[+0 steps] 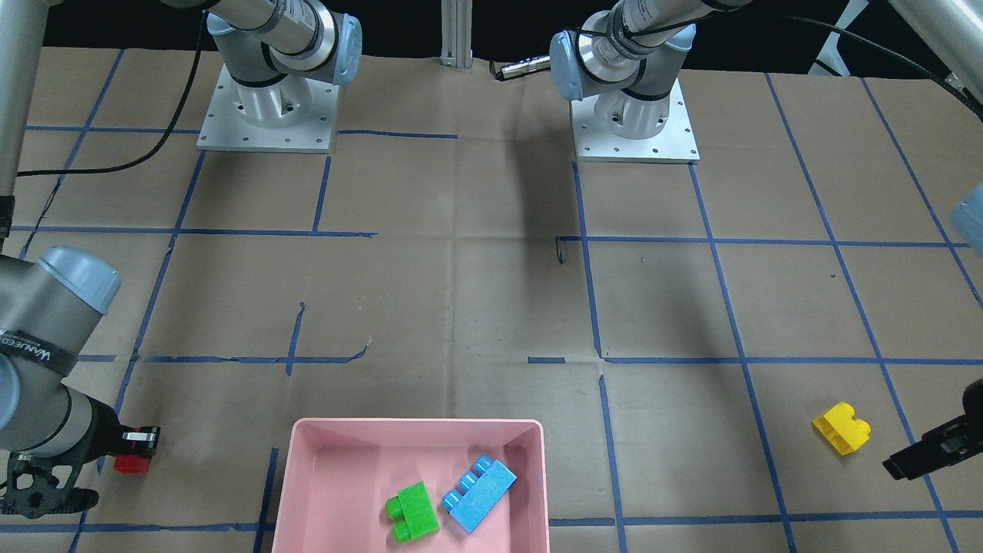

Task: Put all blocks into box

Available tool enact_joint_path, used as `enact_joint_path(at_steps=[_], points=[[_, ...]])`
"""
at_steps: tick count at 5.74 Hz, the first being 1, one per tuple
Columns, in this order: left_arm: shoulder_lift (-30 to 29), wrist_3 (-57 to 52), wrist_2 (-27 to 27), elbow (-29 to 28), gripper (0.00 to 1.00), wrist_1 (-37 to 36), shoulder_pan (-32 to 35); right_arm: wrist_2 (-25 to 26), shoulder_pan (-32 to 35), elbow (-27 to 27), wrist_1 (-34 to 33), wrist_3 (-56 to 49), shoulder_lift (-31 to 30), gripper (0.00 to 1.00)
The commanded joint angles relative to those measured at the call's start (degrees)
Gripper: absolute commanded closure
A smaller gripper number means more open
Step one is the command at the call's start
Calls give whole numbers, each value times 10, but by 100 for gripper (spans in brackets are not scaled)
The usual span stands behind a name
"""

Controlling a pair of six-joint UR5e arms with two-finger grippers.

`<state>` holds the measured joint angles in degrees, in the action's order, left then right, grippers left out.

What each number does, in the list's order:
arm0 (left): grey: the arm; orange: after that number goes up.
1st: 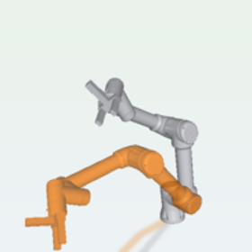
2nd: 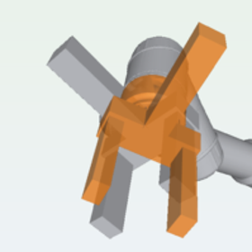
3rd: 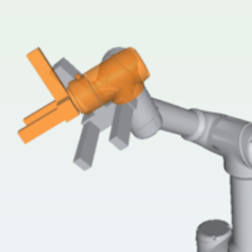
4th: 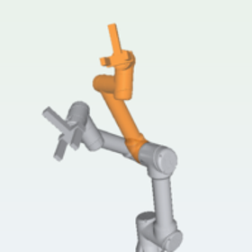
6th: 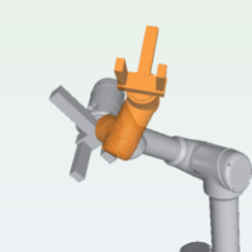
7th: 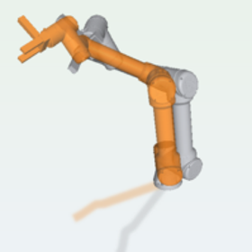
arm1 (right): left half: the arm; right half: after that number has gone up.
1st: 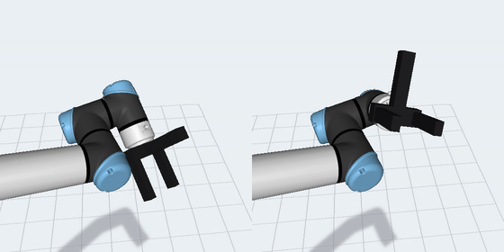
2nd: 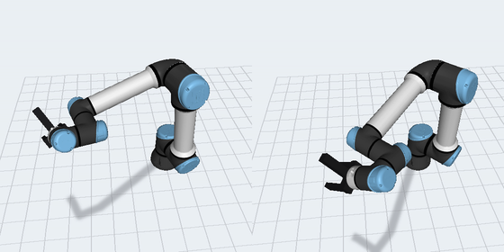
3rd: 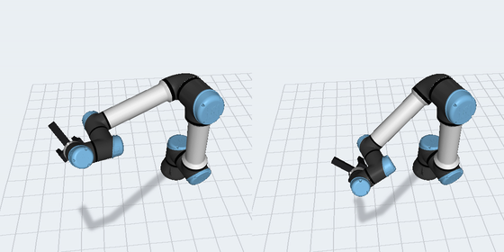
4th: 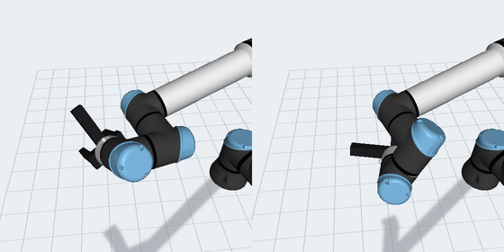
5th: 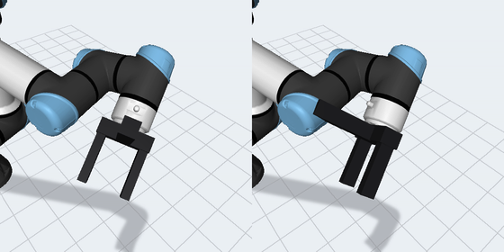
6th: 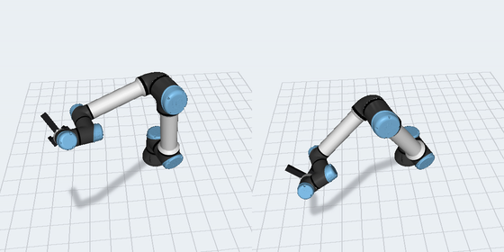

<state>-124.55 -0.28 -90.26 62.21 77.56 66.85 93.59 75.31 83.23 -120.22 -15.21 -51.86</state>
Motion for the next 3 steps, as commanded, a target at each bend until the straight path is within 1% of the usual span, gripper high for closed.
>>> enact_joint_path(at_steps=[1, 2, 3], points=[[-7, 99, -6, 8, 0, 8, -37, 7, -1, -5, 15, 0, -22, 93], [-6, 125, -4, 42, 0, 4, -57, 0, 5, -31, 75, -1, -59, 94], [4, 183, -2, 90, 0, -1, -72, -28, 20, -60, 81, -1, -81, 93]])
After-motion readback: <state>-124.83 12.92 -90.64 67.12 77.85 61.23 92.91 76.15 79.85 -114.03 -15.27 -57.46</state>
